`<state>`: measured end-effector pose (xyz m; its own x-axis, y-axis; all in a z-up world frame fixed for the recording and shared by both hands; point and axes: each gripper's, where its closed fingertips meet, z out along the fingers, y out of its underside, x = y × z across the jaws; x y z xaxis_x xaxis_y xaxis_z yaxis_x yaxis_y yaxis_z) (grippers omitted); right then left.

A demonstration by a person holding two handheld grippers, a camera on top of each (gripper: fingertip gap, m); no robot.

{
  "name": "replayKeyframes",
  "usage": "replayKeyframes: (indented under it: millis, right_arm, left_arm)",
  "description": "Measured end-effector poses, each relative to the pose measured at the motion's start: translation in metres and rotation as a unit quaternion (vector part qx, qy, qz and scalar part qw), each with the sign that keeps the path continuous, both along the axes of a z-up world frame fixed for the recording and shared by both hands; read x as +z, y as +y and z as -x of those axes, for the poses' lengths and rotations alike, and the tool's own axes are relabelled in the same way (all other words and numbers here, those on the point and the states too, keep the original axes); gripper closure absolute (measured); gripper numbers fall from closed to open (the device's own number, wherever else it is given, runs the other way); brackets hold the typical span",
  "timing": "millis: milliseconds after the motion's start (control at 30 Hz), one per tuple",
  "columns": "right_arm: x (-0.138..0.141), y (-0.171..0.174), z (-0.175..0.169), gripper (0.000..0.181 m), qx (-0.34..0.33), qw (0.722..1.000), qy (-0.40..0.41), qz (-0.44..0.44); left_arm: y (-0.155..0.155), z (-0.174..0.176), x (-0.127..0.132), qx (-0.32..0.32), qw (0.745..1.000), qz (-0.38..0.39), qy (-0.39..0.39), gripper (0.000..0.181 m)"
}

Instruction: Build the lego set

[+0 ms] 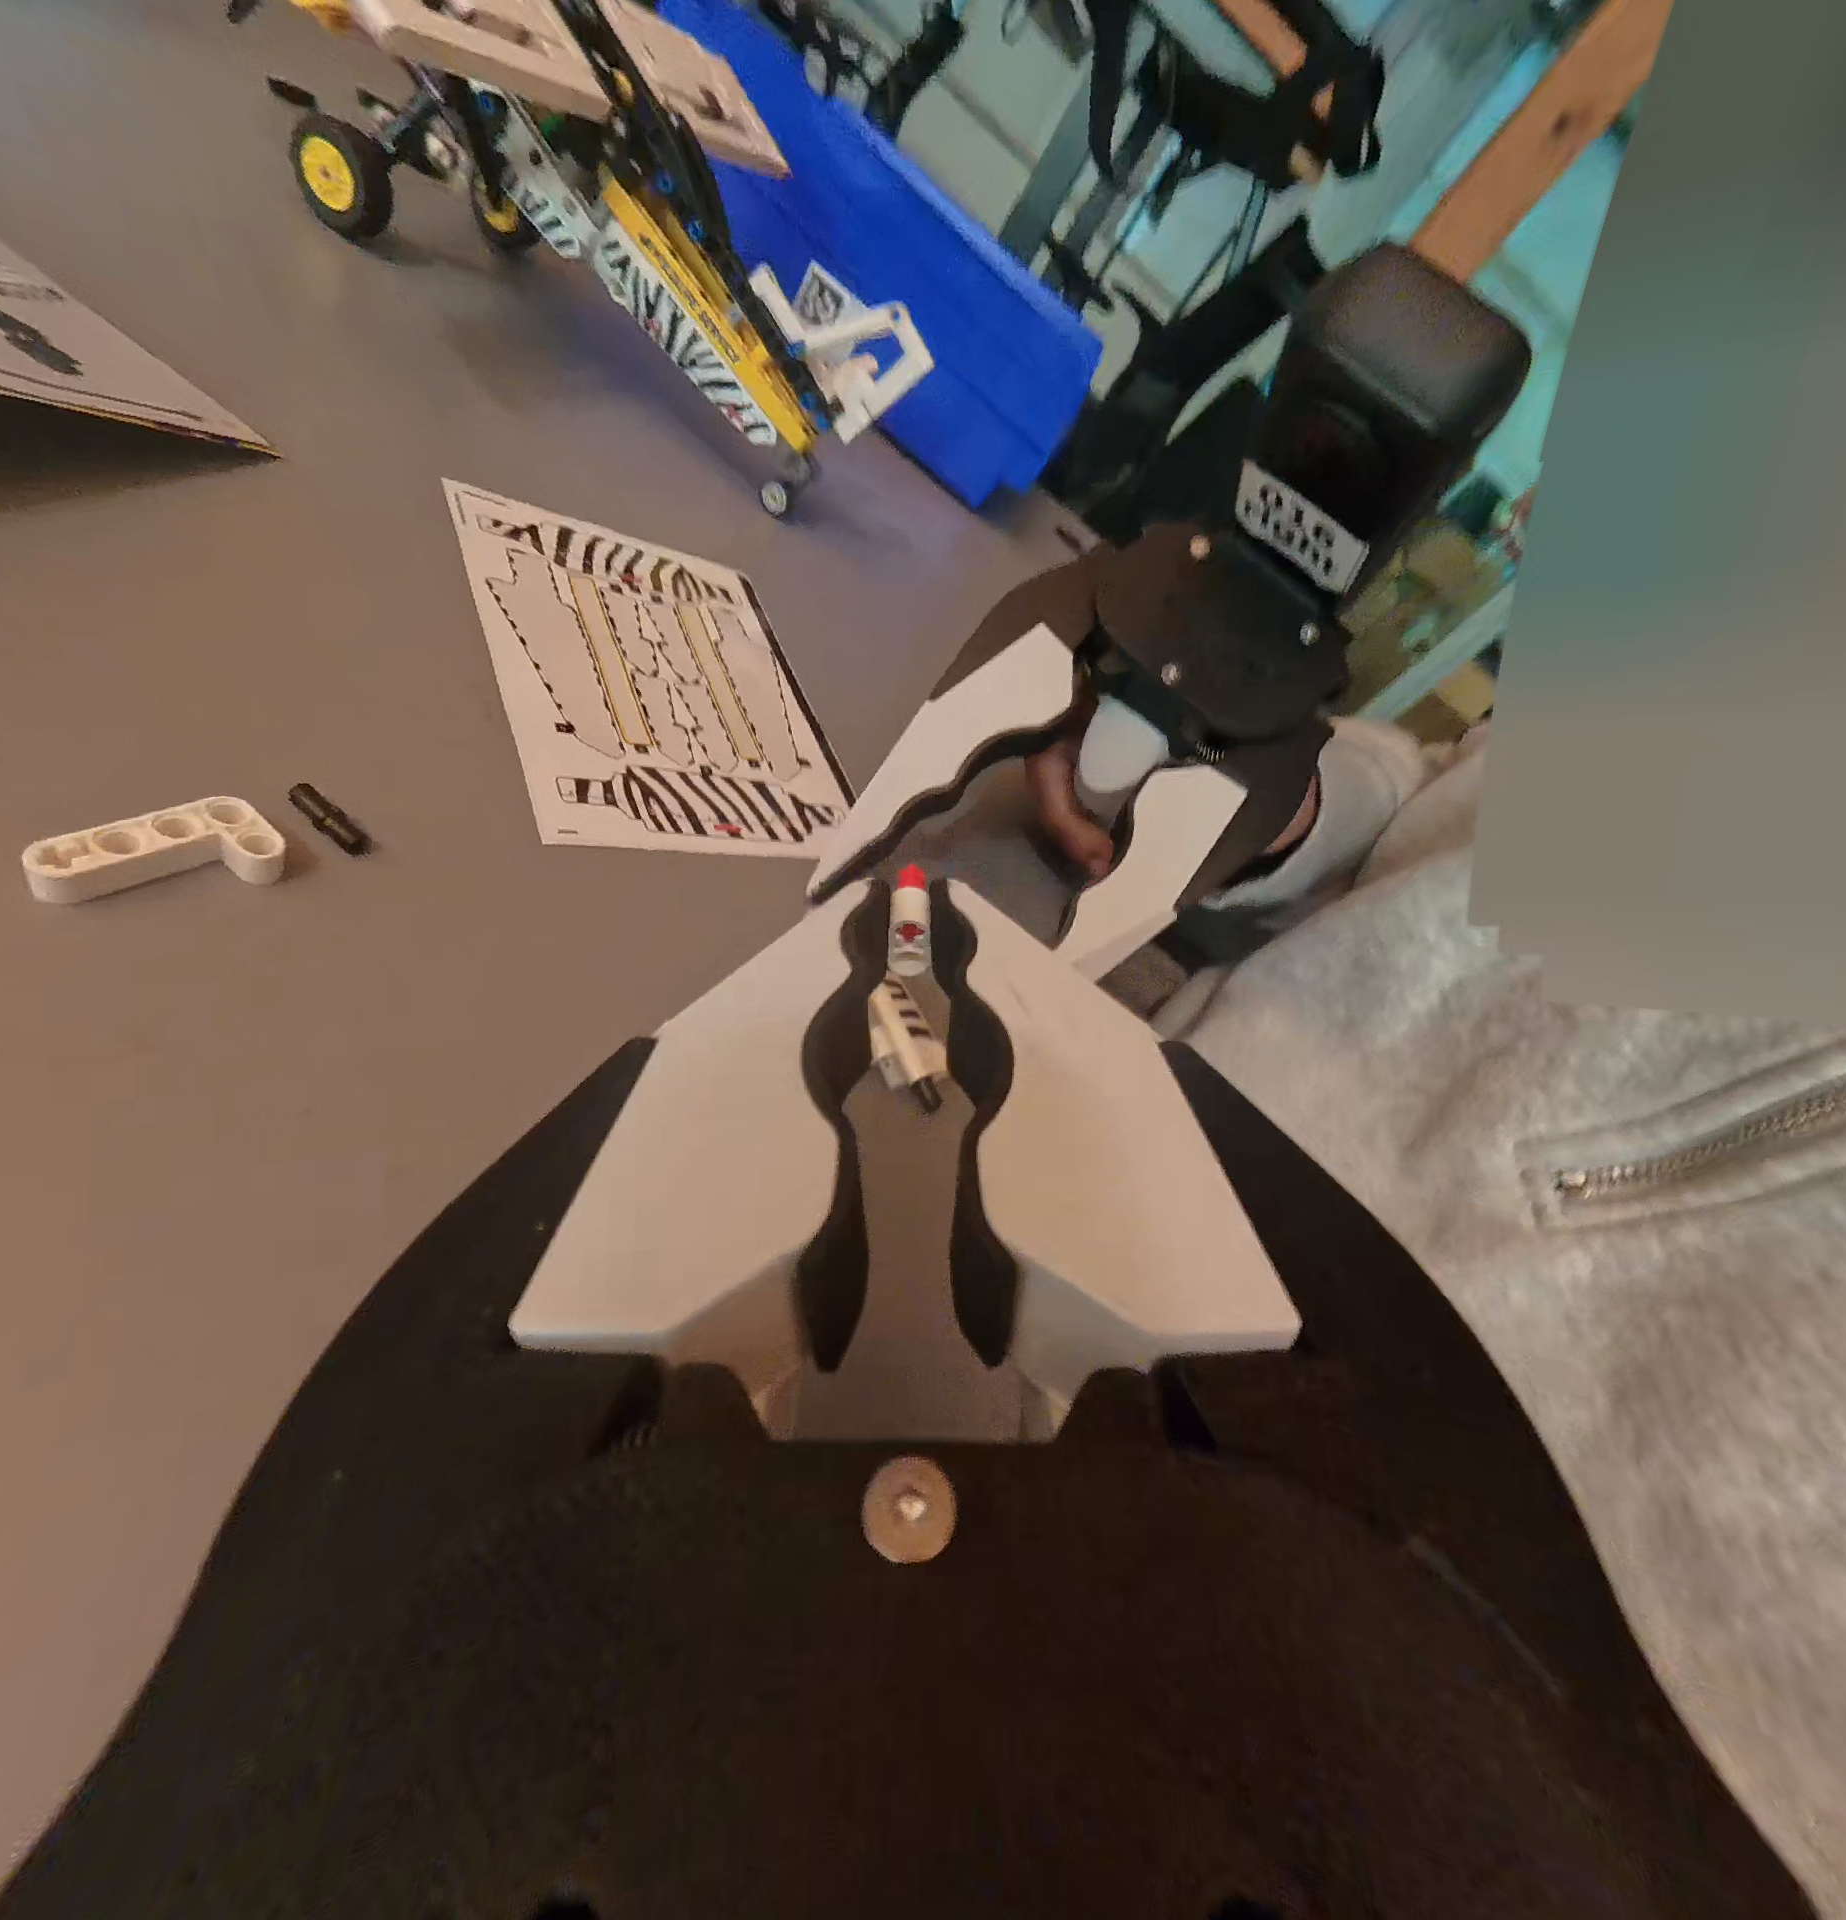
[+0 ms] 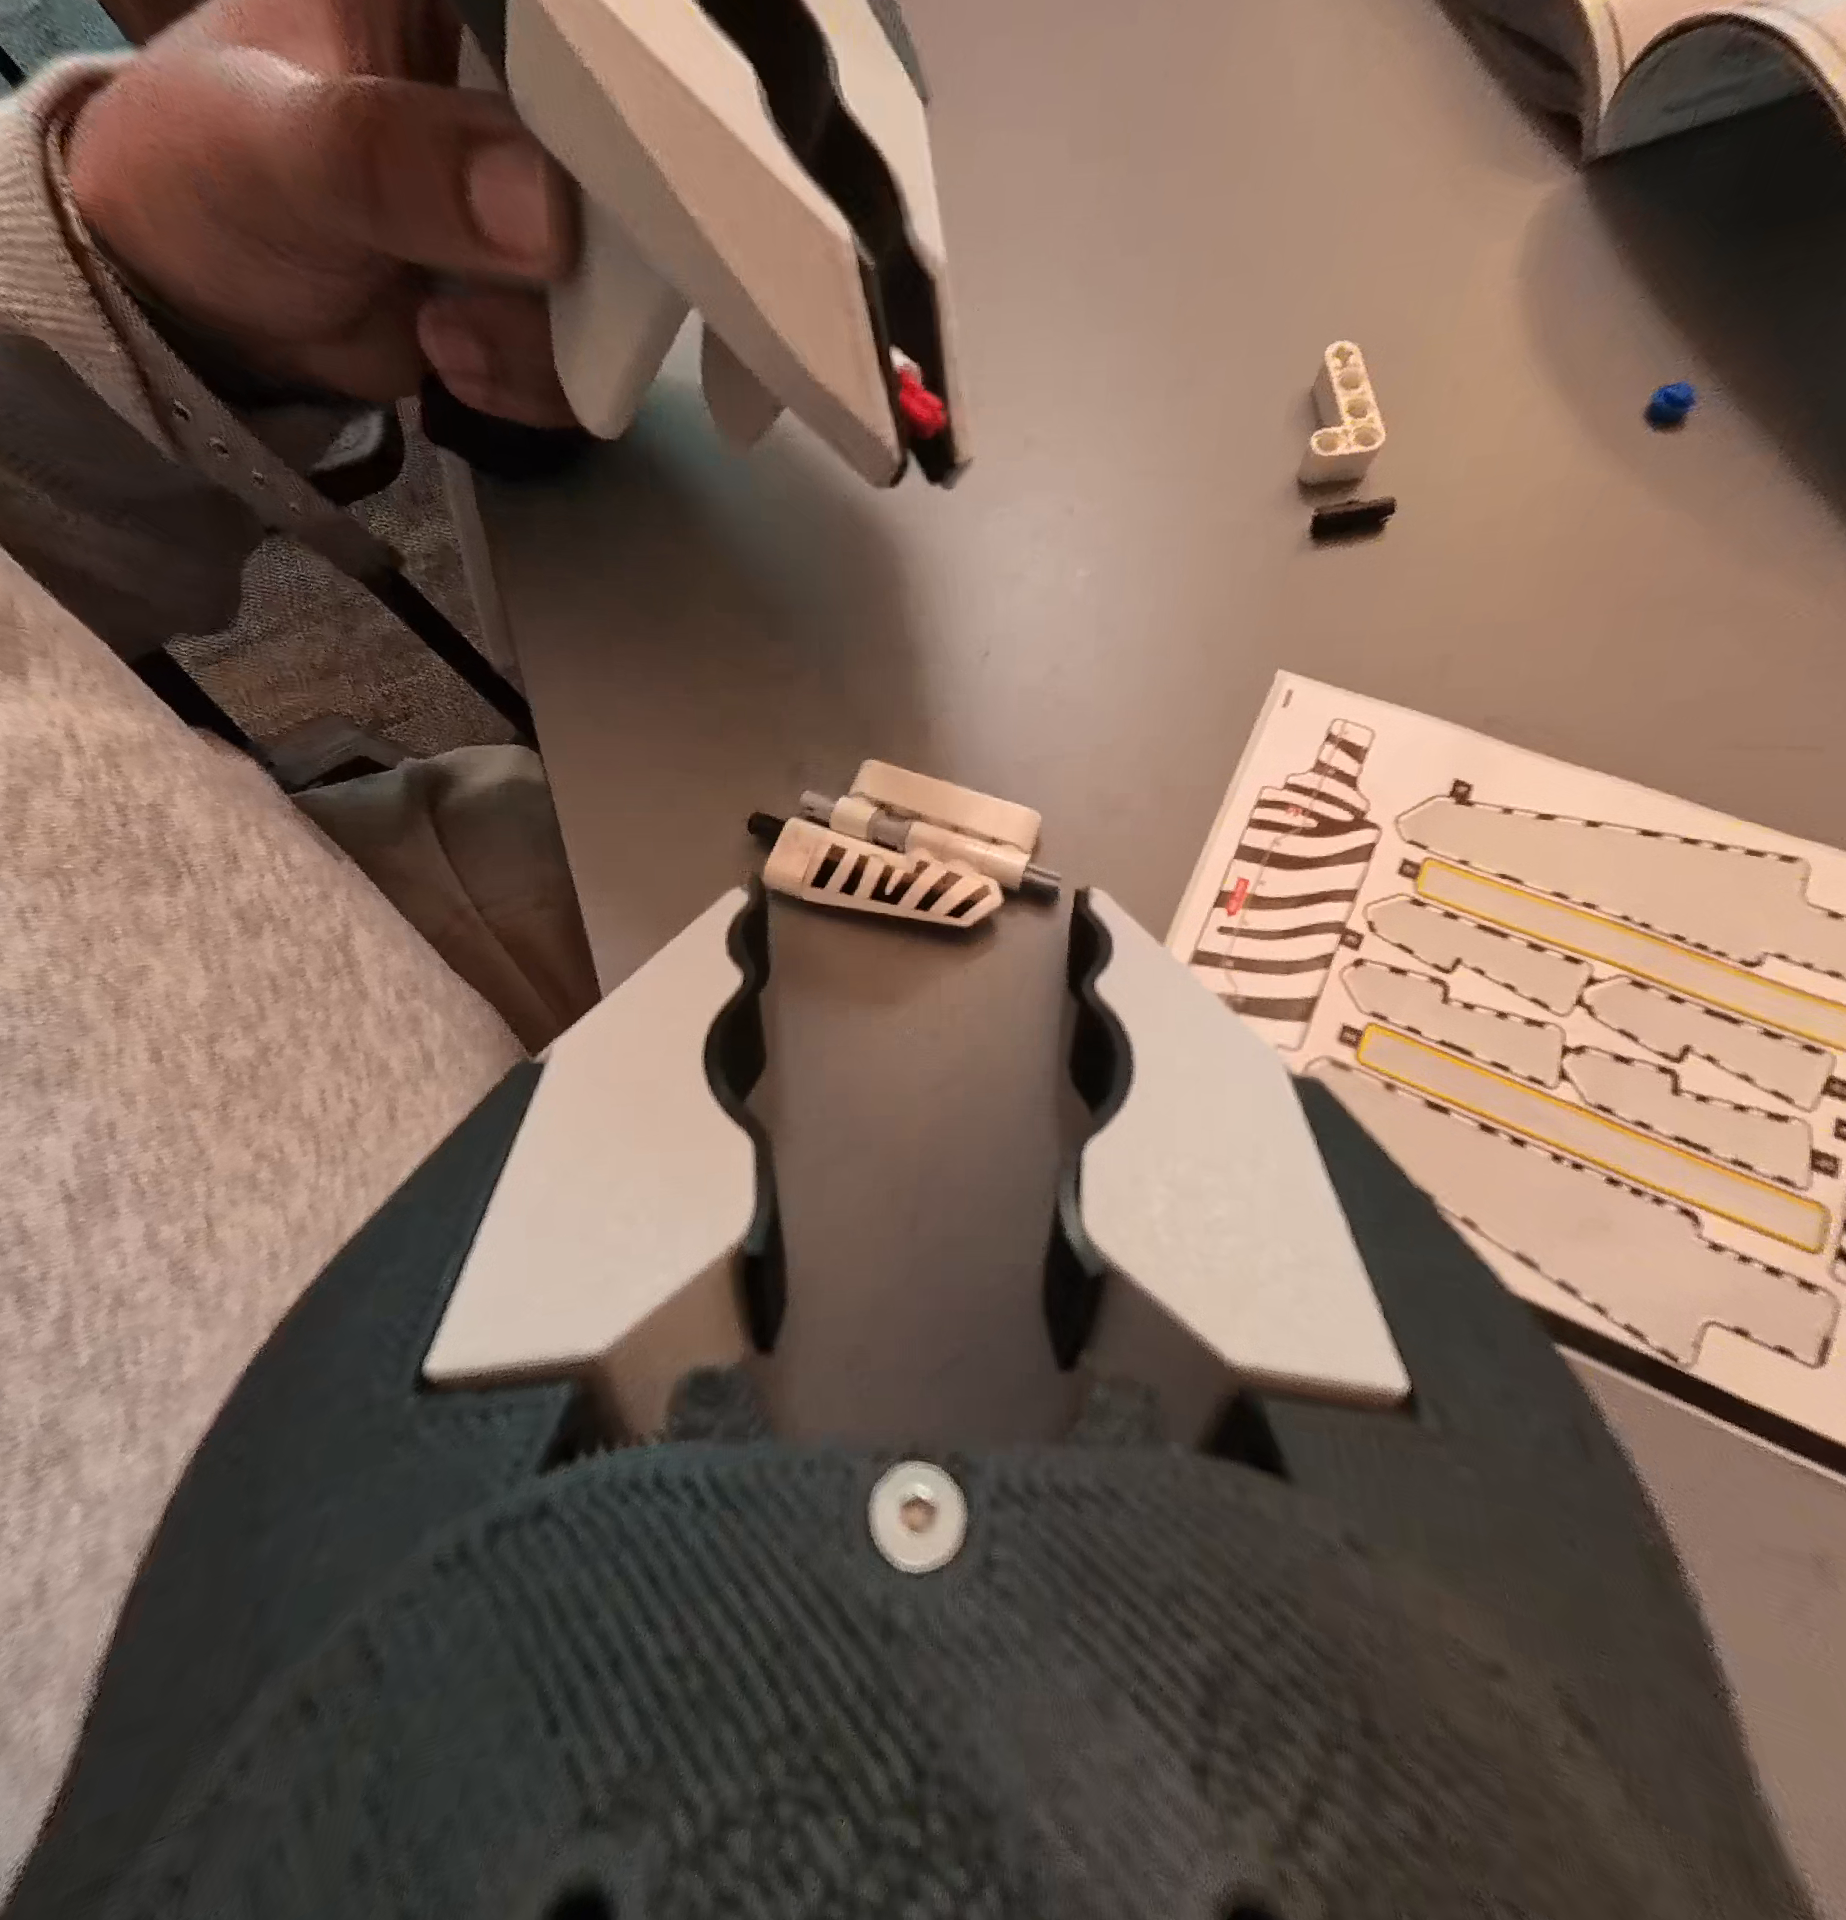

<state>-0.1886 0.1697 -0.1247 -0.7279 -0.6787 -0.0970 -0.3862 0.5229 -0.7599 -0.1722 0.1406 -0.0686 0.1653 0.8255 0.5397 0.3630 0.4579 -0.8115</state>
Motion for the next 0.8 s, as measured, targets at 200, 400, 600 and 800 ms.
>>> replayKeyframes:
  millis: [200,400,600,800]
  right_arm:
    - [-0.003,0.001,-0.003,0.123,0.002,1.0,0.015,0.005]
    - [-0.005,-0.005,-0.001,0.124,-0.001,0.999,0.036,0.014]
    - [-0.005,-0.008,0.003,0.125,-0.009,0.999,0.038,0.021]
    - [-0.005,-0.01,0.003,0.126,-0.01,0.999,0.04,0.024]
  left_arm:
    - [0.012,-0.006,-0.029,-0.035,0.99,0.105,-0.091,0.176]
    - [0.013,-0.006,-0.034,-0.034,0.987,0.116,-0.109,0.176]
    - [0.004,-0.006,-0.031,-0.014,0.991,0.087,-0.101,0.176]
    - [0.001,-0.005,-0.032,-0.006,0.992,0.074,-0.102,0.176]
